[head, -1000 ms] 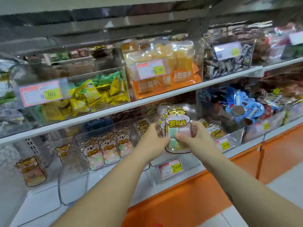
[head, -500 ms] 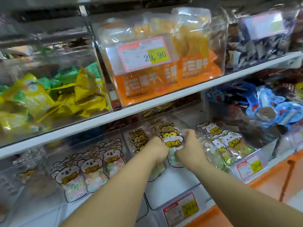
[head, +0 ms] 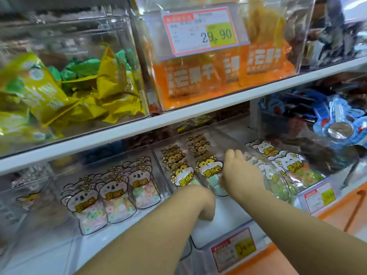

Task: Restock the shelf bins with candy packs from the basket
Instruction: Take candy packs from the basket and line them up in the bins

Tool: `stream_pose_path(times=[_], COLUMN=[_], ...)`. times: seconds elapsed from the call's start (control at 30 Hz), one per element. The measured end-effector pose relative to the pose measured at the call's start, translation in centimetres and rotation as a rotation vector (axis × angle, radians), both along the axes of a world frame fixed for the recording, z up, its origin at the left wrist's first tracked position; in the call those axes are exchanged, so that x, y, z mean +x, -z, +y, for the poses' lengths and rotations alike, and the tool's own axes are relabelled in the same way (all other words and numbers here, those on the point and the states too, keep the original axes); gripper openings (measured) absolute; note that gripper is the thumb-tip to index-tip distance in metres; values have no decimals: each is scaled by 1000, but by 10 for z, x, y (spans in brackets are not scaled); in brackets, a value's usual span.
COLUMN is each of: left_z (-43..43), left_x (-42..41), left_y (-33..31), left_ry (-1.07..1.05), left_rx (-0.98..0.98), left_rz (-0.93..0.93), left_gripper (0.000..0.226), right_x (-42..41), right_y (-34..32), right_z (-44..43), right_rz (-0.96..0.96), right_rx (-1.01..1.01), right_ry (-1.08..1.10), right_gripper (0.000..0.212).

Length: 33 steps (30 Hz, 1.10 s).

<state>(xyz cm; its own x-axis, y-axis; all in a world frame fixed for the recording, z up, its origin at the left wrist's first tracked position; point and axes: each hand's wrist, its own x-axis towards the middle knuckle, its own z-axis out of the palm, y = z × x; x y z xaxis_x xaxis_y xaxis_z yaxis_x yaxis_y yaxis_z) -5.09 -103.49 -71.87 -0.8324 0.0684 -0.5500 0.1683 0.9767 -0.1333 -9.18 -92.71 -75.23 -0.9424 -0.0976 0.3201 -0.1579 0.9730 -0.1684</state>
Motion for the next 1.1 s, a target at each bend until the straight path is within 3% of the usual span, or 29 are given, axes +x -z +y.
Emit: stream_pose_path(times=[0.07,0.13,0.2,0.27,0.3,0.43,0.53,0.6,0.7,0.77,0.9,1.0,1.1], left_z=[0,3,5,6,6,6,5,4,2,2,3,-6,-21], left_x=[1,1,1,2,2,1,0,0,-2,-2,2,-1,-16], left_y=[1,0,-4,-6,-6,-4,-5,-6,-5,-5,-16,-27,-43], left_ry=[26,38,39,41,40,43,44,34,21,15,29,7,-68], left_rx=[-65,-99,-120,-154,-176,-220,-215,-206,-190,-189,-147,-49,129], left_rz=[-46,-62,-67,-93,-109,-112,-103,-97,-94,-96,-55,112,430], left_gripper=[52,50,42,40,41,46,48,52,55,55,45,27,13], right_x=[-2,-2,3,3,2,0,3,4,-4,-13,-23,-20,-15], right_y=[-3,-2,-2,1,0,-7,-2,8,14,12,2,2,3], right_z=[4,2,-5,-10,-10,1,3,1,1,0,-8,-7,0], right_rz=[-150,-179,-127,-53,-17,51,-182,-337,-464,-489,-481,-474,-459], right_rx=[-107,-193,-240,-189,-153,-51,61,40,-72,-146,-168,-138,-178], right_ry=[31,46,8,-43,-49,-75,-178,-221,-142,-81,-32,-11,-38], right_gripper=[36,39,59,88,92,55,37,37,56,69,73,65,53])
